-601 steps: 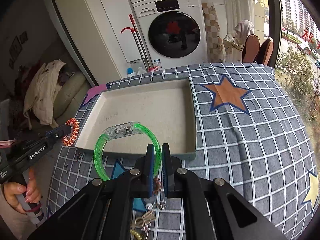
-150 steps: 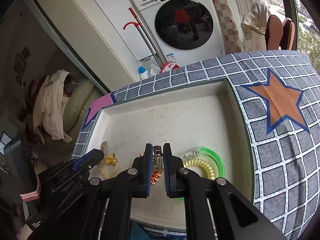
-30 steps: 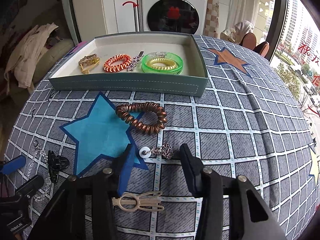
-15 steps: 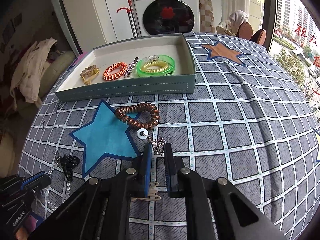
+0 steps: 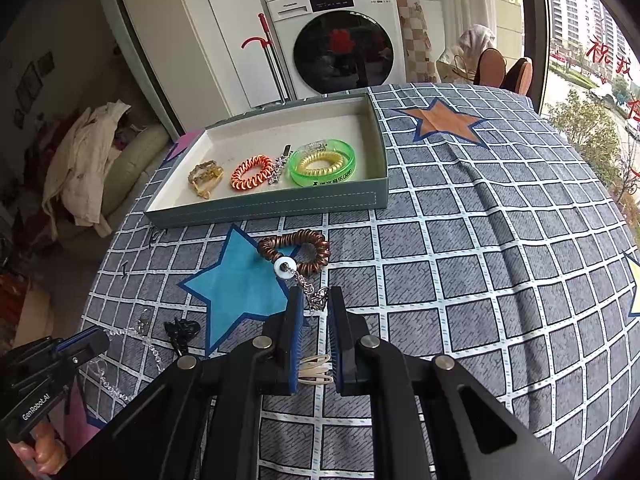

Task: Organize jewelry
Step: 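Carry the crystal chain with the left tool while the right tool carries the white-bead keychain into the tray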

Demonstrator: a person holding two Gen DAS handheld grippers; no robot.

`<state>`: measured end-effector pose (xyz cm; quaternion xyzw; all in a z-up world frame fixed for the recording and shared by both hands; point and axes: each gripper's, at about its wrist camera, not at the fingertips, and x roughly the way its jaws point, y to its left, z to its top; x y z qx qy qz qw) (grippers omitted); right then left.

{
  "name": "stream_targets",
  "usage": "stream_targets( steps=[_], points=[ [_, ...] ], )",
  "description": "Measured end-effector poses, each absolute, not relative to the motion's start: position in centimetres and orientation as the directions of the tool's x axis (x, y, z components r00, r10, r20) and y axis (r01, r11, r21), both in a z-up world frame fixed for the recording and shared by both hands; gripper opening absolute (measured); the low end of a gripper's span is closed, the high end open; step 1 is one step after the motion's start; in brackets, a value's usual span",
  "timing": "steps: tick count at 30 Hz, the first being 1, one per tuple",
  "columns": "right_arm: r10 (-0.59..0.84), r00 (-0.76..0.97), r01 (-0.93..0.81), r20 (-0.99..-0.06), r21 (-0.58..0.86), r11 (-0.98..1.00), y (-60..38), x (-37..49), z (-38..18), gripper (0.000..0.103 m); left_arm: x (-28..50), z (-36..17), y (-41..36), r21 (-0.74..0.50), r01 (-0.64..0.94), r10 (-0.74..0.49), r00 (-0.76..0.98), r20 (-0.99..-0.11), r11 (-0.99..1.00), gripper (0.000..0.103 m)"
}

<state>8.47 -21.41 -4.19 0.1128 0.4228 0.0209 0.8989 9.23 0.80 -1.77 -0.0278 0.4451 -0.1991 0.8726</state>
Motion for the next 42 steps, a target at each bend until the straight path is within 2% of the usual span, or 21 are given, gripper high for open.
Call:
stream_targets(
  steps=[24,42],
  points=[
    [0.174,0.692,-0.007,-0.7,0.235,0.972,-21.3,11.3,0.8,0.013,15.8,5.2,0.3,-0.246,0.384,-0.444,0.607,-0.659,0.89,0.025],
    [0.157,0.679,-0.005,-0.717,0.21,0.978,-21.3,20.7,1.0,0.013,26.4,5.6,-3.0,-0.222,0.377,-0.423,0.62,-0.66,0.899,0.025]
  ],
)
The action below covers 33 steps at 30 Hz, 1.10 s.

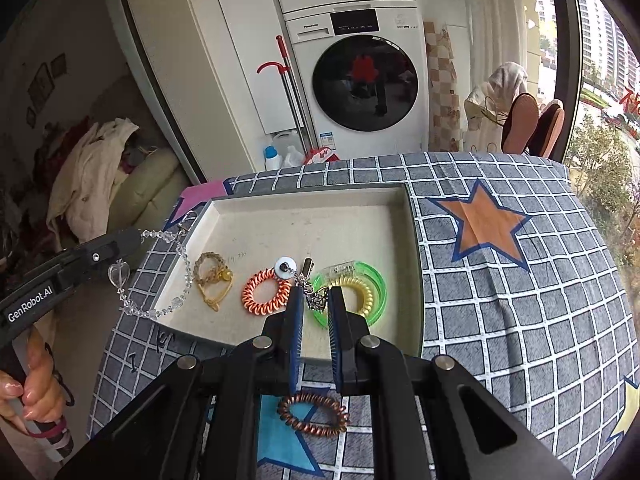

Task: Organize jewelry
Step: 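Carry the crystal chain with the left tool while the right tool carries the white-bead keychain into the tray, then open the left tool over the tray while the right tool releases the keychain beside the green bangle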

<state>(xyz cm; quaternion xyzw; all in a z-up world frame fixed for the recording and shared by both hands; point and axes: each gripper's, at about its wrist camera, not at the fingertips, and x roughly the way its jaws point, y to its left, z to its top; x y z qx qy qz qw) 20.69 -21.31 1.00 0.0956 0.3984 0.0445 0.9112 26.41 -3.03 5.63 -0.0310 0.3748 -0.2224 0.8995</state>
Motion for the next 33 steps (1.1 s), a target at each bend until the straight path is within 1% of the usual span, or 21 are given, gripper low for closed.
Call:
stream_targets(
  steps=[7,14,17,22,30,31,32,33],
  points=[
    [0.161,0.661,-0.001,-0.733,0.214,0.977,-21.3,24.5,-0.7,0.013,30.0,3.3,-4.9,-0.212,0.372,-0.409,0.602,-0.685,0.904,0.025],
    [0.155,0.64,0.016,-0.753,0.216,0.976,-21.7,27.5,-3.3,0.013,32.6,-0.5,-5.7,-0.146,0.346,-0.335,0.59,-0.734,0.927,0.025],
    [0.154,0.633,0.029,-0.759,0.222,0.975,-22.0,28.5,-4.4,0.013,33.2,-1.9,-5.5,-0.141,0.329,-0.317,0.58,-0.751,0.934,0.025],
    [0.143,0.619,0.034,-0.772,0.208,0.977,-21.7,29.2,-6.1,0.013,33.5,-3.6,-5.6,-0.045,0.309,-0.23,0.592,-0.772,0.95,0.025],
    [0.122,0.614,0.011,-0.78,0.163,0.987,-20.7,29.4,-6.5,0.014,33.4,-4.8,-6.1,0.052,0.291,-0.145,0.612,-0.777,0.955,0.025],
    [0.124,0.613,0.009,-0.78,0.164,0.986,-20.8,29.4,-6.5,0.015,33.5,-4.9,-6.1,0.058,0.29,-0.139,0.613,-0.778,0.955,0.025],
    [0.128,0.612,0.007,-0.781,0.167,0.986,-20.8,29.4,-6.5,0.019,33.4,-4.9,-6.2,0.066,0.288,-0.131,0.615,-0.778,0.955,0.025],
    [0.128,0.61,0.008,-0.782,0.168,0.986,-20.8,29.4,-6.5,0.029,33.3,-4.9,-6.2,0.073,0.286,-0.126,0.619,-0.775,0.955,0.025]
  ],
)
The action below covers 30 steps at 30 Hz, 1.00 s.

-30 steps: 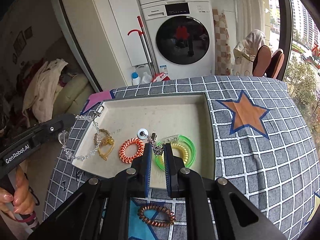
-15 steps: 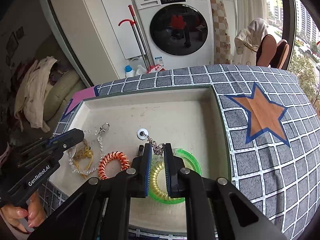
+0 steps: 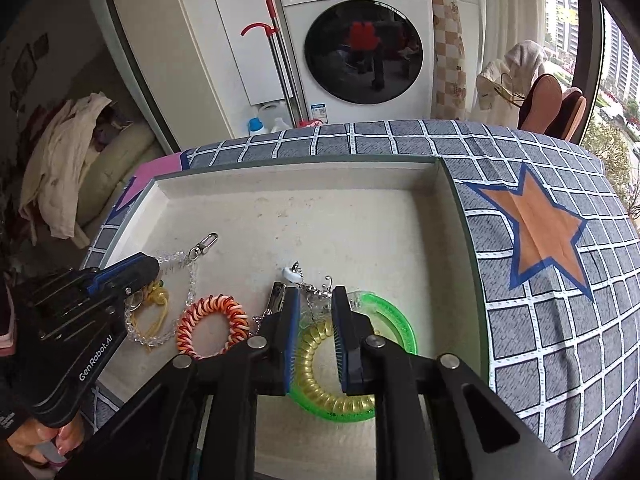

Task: Organize jewelry
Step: 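Open the left tool over the tray while the right tool releases the keychain beside the green bangle, then withdraw both tools from the tray back over the remaining jewelry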

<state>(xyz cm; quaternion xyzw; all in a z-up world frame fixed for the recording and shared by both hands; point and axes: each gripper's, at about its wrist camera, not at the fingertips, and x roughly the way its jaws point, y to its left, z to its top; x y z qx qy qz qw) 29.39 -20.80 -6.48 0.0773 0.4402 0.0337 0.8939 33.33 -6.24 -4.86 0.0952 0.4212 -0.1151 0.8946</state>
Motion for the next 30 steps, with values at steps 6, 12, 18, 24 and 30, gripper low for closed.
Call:
stream_targets(
  steps=[6,12,18,24,30],
  points=[
    [0.135,0.634,0.017,-0.761,0.188,0.982,-21.3,28.6,-5.6,0.05,32.8,-4.0,-6.4,0.098,0.286,-0.118,0.652,-0.749,0.953,0.025],
    [0.142,0.661,0.035,-0.737,0.22,0.975,-21.8,27.0,-4.4,0.054,32.7,-3.6,-6.3,0.102,0.272,-0.11,0.664,-0.74,0.957,0.025],
    [0.147,0.672,0.045,-0.726,0.238,0.97,-22.3,25.2,-3.6,0.054,32.7,-3.6,-6.3,0.098,0.26,-0.103,0.662,-0.742,0.961,0.025],
    [0.165,0.673,0.071,-0.721,0.285,0.956,-23.4,23.4,-3.4,0.055,31.9,-2.3,-6.1,0.071,0.258,-0.13,0.682,-0.719,0.963,0.103],
    [0.184,0.67,0.083,-0.719,0.318,0.944,-24.2,21.8,-3.4,0.072,29.5,-0.1,-5.9,0.089,0.253,-0.126,0.719,-0.684,0.963,0.103]
  ],
)
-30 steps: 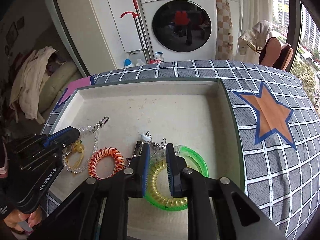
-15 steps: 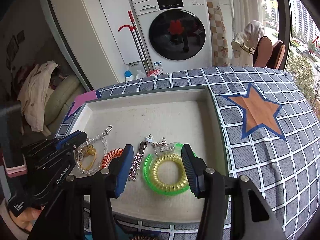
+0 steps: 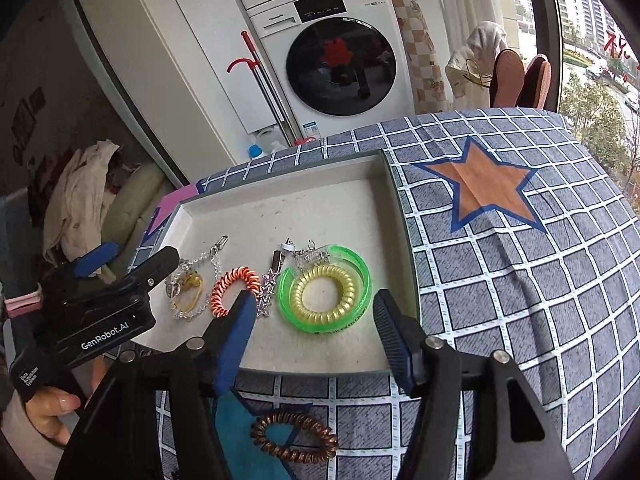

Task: Organize jewelry
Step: 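Withdraw both tools from the tray back over the remaining jewelry, then grasp the black hair clip with the left tool while the right tool grasps the beige claw clip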

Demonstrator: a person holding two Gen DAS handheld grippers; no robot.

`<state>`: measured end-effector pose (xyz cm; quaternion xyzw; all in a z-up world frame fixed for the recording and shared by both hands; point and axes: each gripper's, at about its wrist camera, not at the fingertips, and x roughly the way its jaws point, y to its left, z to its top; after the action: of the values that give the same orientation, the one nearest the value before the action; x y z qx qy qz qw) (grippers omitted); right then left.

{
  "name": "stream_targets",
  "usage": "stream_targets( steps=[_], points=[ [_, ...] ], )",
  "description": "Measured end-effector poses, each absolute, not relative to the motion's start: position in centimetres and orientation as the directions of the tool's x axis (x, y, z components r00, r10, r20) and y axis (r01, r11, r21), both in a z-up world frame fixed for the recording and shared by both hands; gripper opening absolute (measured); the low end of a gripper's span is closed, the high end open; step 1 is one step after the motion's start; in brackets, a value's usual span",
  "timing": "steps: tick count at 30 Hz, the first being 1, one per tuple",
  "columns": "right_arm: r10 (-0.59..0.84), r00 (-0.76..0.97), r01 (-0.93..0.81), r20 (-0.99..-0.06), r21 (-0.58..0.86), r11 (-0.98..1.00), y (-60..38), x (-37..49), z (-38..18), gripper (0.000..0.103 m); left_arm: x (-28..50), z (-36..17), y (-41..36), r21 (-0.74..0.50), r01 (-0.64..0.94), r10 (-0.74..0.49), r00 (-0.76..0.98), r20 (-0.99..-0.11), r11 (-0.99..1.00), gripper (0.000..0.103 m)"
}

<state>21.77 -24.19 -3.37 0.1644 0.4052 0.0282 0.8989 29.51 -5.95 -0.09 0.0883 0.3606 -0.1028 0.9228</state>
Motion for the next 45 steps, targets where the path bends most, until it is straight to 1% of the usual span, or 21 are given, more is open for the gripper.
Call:
stream_targets(
  steps=[1,2,6,13,19,23,32,41,45],
  points=[
    [0.186,0.674,0.082,-0.715,0.323,0.943,-24.2,21.5,-3.2,0.077,29.4,0.2,-5.9,0.086,0.251,-0.126,0.719,-0.684,0.964,0.103],
    [0.184,0.681,0.082,-0.708,0.324,0.942,-24.2,21.1,-3.1,0.085,29.0,0.4,-5.7,0.081,0.25,-0.128,0.717,-0.686,0.965,0.103],
    [0.161,0.711,0.086,-0.684,0.313,0.946,-24.1,19.4,-2.3,0.089,27.6,0.9,-4.9,0.071,0.243,-0.126,0.707,-0.695,0.967,0.103],
    [0.139,0.758,0.082,-0.637,0.305,0.949,-23.7,16.7,-1.0,0.089,24.5,1.1,-3.0,-0.003,0.257,-0.182,0.674,-0.716,0.966,0.103],
    [0.116,0.769,0.061,-0.628,0.252,0.966,-22.4,14.7,0.1,0.089,21.4,1.1,-2.1,-0.013,0.26,-0.19,0.67,-0.718,0.965,0.103],
    [0.114,0.773,0.051,-0.624,0.24,0.969,-21.9,13.0,0.7,0.089,19.0,1.3,-1.7,0.031,0.24,-0.151,0.699,-0.699,0.97,0.103],
    [0.089,0.745,0.036,-0.661,0.173,0.984,-20.7,10.4,1.0,0.089,14.7,1.0,-0.7,0.038,0.223,-0.138,0.718,-0.682,0.974,0.103],
    [0.095,0.71,0.038,-0.698,0.172,0.984,-21.0,8.2,0.0,0.089,12.3,-0.8,-0.1,0.01,0.247,-0.166,0.679,-0.716,0.969,0.103],
    [0.11,0.677,0.039,-0.727,0.185,0.982,-21.3,7.1,-1.4,0.089,11.5,-1.8,-0.2,-0.01,0.248,-0.175,0.654,-0.736,0.969,0.103]
  ],
)
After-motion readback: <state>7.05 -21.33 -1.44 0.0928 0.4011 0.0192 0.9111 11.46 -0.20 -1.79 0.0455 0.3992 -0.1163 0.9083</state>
